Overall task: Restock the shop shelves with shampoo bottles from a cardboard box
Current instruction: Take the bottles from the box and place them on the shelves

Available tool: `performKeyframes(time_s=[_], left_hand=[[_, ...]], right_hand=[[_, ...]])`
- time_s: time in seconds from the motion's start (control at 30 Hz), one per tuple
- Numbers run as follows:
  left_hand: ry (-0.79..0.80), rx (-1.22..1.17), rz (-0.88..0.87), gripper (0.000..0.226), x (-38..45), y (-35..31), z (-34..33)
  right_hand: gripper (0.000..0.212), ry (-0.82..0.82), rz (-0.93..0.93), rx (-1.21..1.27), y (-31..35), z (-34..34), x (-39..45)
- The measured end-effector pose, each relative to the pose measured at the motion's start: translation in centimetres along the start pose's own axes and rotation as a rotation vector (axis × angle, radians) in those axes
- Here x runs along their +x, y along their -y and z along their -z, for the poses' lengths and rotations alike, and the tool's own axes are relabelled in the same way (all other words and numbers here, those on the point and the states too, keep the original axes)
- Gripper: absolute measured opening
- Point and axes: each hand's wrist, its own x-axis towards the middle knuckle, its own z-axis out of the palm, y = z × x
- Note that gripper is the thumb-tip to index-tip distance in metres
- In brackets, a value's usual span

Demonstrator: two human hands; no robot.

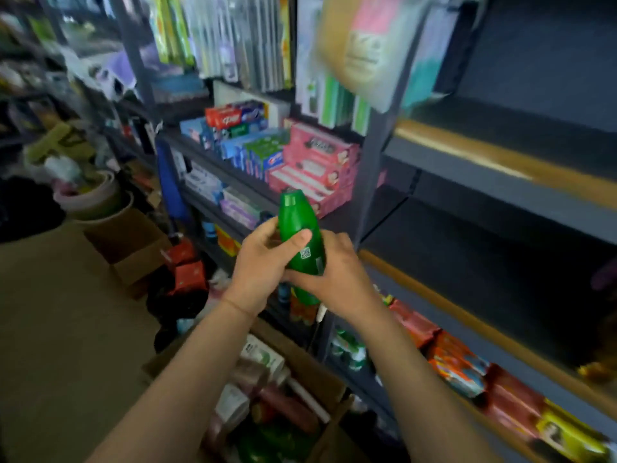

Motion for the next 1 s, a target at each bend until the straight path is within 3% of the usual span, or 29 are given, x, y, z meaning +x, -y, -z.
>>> performKeyframes(time_s=[0.17, 0.33, 0.47, 0.57, 0.7, 0.83, 1.0], left_hand=[[0.020, 0.124, -0.151, 0.024, -1.8, -4.9, -7.1], [0.265, 0.083, -0.120, 0.033, -2.8, -8.3, -10.0], [0.172, -0.019, -0.049, 0.048, -1.2, -9.6, -11.1], [0.056, 0.192, -0.270, 0.021, 1.5, -10.1, -12.4], [0.154, 0.586, -0.693, 0.040, 4.4, -10.4, -15.2], [0.224, 0.944, -0.744, 0.046, 6.8, -10.8, -16.9], [0.276, 1.082, -0.712, 0.047, 8.6, -9.5, -16.6]], right_hand=[[0.071, -0.162, 0.006, -0.121, 0.9, 7.0, -2.4], [0.040, -0.140, 0.047, 0.062, -0.1, 13.2, -3.5], [0.055, -0.293, 0.156, 0.194, -0.8, 16.6, -4.5], [0.047, -0.385, 0.221, 0.303, 0.4, 20.3, -3.5], [0.053, -0.420, 0.240, 0.244, 2.7, 25.1, -1.2], [0.058, -0.402, 0.167, 0.051, 2.8, 27.7, 1.9], [0.066, -0.345, -0.101, 0.025, 0.6, 29.5, 7.6]])
